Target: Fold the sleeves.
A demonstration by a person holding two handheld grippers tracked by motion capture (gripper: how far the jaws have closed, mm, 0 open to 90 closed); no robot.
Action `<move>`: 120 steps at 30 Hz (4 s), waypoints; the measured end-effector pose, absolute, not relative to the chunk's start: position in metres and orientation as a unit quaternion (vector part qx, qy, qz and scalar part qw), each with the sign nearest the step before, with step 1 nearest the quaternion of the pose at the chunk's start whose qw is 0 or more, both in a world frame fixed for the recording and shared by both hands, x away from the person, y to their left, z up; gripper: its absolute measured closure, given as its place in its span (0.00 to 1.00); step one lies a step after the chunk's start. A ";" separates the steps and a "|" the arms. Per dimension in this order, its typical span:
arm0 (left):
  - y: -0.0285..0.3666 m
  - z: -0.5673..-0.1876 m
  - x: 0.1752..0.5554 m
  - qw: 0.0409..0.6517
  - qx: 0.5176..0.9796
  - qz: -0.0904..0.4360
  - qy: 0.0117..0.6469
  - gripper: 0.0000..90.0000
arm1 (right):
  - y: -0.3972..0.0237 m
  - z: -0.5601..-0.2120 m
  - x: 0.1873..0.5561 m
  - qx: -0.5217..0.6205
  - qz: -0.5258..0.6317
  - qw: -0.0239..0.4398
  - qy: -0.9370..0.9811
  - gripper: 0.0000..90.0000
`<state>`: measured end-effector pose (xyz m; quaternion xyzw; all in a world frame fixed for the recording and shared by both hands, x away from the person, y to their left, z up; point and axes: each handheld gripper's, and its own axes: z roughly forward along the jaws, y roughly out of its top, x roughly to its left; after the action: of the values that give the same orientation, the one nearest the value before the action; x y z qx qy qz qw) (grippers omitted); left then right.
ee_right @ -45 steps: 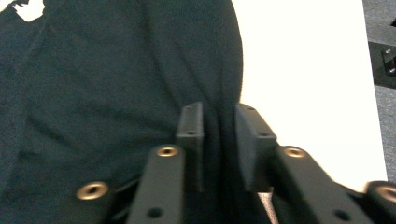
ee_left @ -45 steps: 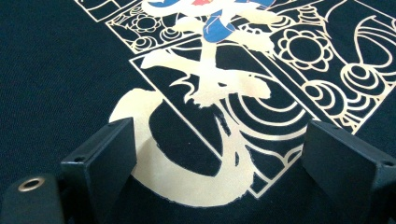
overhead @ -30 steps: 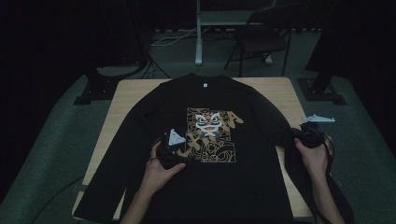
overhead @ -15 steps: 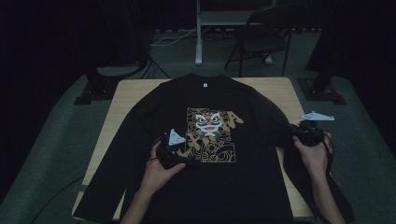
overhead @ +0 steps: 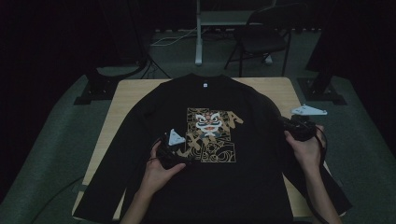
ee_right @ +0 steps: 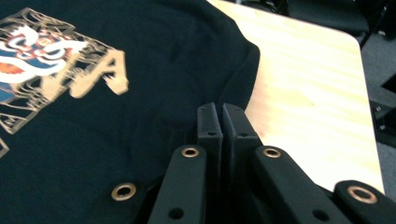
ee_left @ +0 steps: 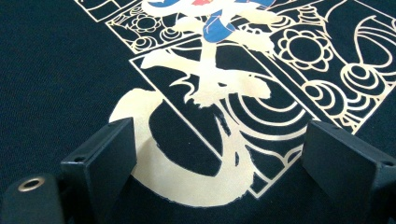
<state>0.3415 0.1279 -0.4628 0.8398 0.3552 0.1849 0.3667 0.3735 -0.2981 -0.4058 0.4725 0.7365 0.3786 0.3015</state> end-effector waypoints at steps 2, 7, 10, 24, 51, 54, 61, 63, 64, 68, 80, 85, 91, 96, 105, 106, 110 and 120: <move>0.128 -0.463 0.341 0.367 0.840 0.185 0.355 0.13 | -0.292 -0.402 0.374 0.466 0.381 0.301 0.740 0.96; 0.128 -0.463 0.341 0.367 0.839 0.185 0.356 0.13 | -0.275 -0.393 0.376 0.444 0.383 0.306 0.750 0.96; 0.128 -0.463 0.341 0.367 0.840 0.185 0.355 0.13 | -0.265 -0.388 0.378 0.433 0.387 0.308 0.754 0.96; 0.128 -0.463 0.342 0.367 0.840 0.185 0.355 0.13 | -0.215 -0.376 0.382 0.376 0.394 0.304 0.782 0.96; 0.128 -0.463 0.341 0.368 0.839 0.185 0.356 0.13 | -0.128 -0.396 0.447 0.349 0.323 0.238 0.847 0.96; 0.128 -0.463 0.341 0.367 0.839 0.185 0.356 0.13 | -0.118 -0.404 0.452 0.354 0.329 0.220 0.847 0.96; 0.128 -0.463 0.341 0.367 0.840 0.185 0.355 0.13 | -0.099 -0.420 0.464 0.359 0.314 0.205 0.855 0.96; 0.128 -0.463 0.341 0.367 0.839 0.185 0.355 0.13 | -0.095 -0.424 0.468 0.361 0.308 0.202 0.857 0.96; 0.128 -0.463 0.341 0.368 0.839 0.185 0.356 0.13 | -0.094 -0.425 0.469 0.363 0.304 0.201 0.858 0.96; 0.128 -0.463 0.341 0.367 0.840 0.185 0.355 0.13 | -0.091 -0.434 0.474 0.371 0.295 0.190 0.860 0.96; 0.128 -0.463 0.341 0.366 0.840 0.185 0.355 0.13 | -0.088 -0.440 0.471 0.364 0.316 0.161 0.861 0.56; 0.128 -0.463 0.341 0.367 0.840 0.185 0.355 0.13 | -0.083 -0.442 0.469 0.359 0.316 0.161 0.863 0.42; 0.128 -0.463 0.341 0.367 0.840 0.185 0.355 0.13 | -0.081 -0.439 0.464 0.360 0.313 0.177 0.861 0.35; 0.128 -0.463 0.341 0.367 0.840 0.185 0.355 0.13 | -0.088 -0.429 0.458 0.360 0.320 0.191 0.855 0.33; 0.128 -0.463 0.341 0.367 0.839 0.185 0.355 0.13 | -0.116 -0.413 0.437 0.365 0.329 0.204 0.846 0.32; 0.128 -0.463 0.341 0.367 0.840 0.185 0.355 0.13 | -0.120 -0.412 0.435 0.367 0.329 0.205 0.846 0.32; 0.128 -0.463 0.341 0.367 0.840 0.185 0.355 0.13 | -0.140 -0.410 0.424 0.379 0.338 0.195 0.839 0.32; 0.128 -0.463 0.341 0.366 0.840 0.186 0.355 0.13 | -0.192 -0.414 0.394 0.402 0.326 0.204 0.831 0.31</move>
<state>0.3415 0.1279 -0.4628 0.8400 0.3546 0.1857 0.3663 0.3943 -0.1916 -0.4137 0.4019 0.8310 0.3262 0.2038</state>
